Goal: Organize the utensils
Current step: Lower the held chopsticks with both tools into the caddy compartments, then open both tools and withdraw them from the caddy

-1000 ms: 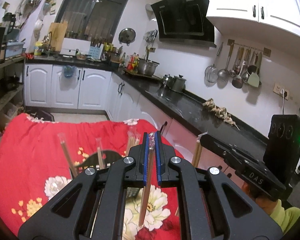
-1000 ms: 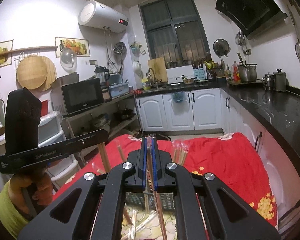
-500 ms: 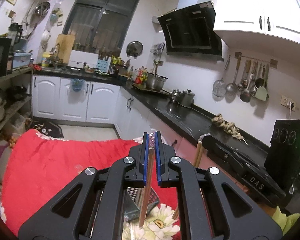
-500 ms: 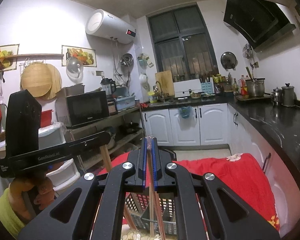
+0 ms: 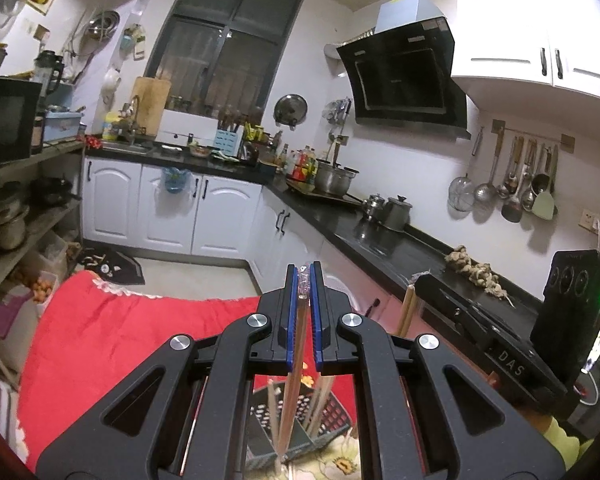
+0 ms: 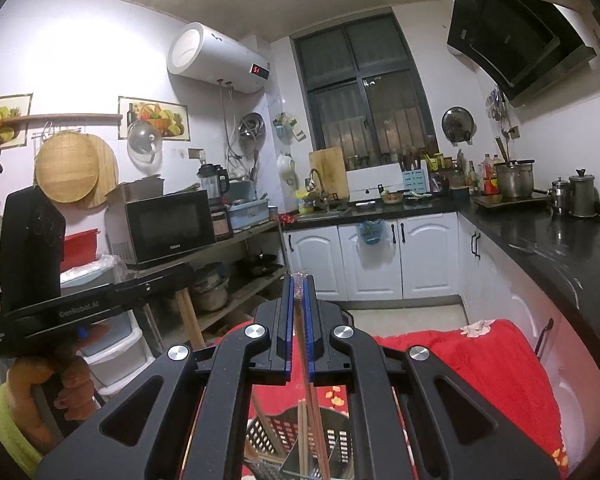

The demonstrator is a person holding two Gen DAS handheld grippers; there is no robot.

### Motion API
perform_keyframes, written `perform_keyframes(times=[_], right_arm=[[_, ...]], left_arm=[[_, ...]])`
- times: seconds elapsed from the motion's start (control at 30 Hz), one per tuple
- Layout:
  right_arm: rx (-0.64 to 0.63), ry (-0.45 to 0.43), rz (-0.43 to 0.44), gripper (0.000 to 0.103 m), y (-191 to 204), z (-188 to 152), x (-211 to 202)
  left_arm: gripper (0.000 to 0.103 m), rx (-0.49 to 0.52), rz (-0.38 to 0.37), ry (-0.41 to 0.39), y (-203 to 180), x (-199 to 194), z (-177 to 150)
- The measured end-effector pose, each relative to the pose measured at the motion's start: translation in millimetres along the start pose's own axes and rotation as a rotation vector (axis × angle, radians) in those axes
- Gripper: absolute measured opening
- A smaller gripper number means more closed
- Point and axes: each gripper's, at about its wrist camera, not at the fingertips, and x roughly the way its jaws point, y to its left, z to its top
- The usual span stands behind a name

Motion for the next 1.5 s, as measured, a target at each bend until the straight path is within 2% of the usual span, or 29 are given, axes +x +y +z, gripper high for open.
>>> perform_keyframes(times=[0.3,0.6,1.07,1.23,1.3,1.33,1.5], right_arm=[[-0.005,-0.039,0.013,0.005,-4,-3,16],[-0.006,-0.052,-0.016,0.005,-12,-16,33],[0.055,-0.032,-0.044,0.005,-32,-42,60],[0.064,0.014,-0.066,0.006,-35,-55,68],[0.062,0.038,-0.092,0.017,-36,-60,68],[0.065,0.043,-0.104,0.028,-36,-63,66],[0.06,0.075,-0.135,0.031,-37,-76,57]], left_arm=[[0.003,-0.003,0.033,0.0,11,16,-2],[0.003,0.034,0.073,-0.006,14,32,-19],[0.003,0.03,0.099,0.049,27,59,-49],[0.004,0.016,0.098,0.071,31,60,-58],[0.01,0.009,0.099,0.09,34,60,-61],[0.013,0.006,0.103,0.098,34,60,-63],[0.037,-0.015,0.116,0.131,38,55,-70]])
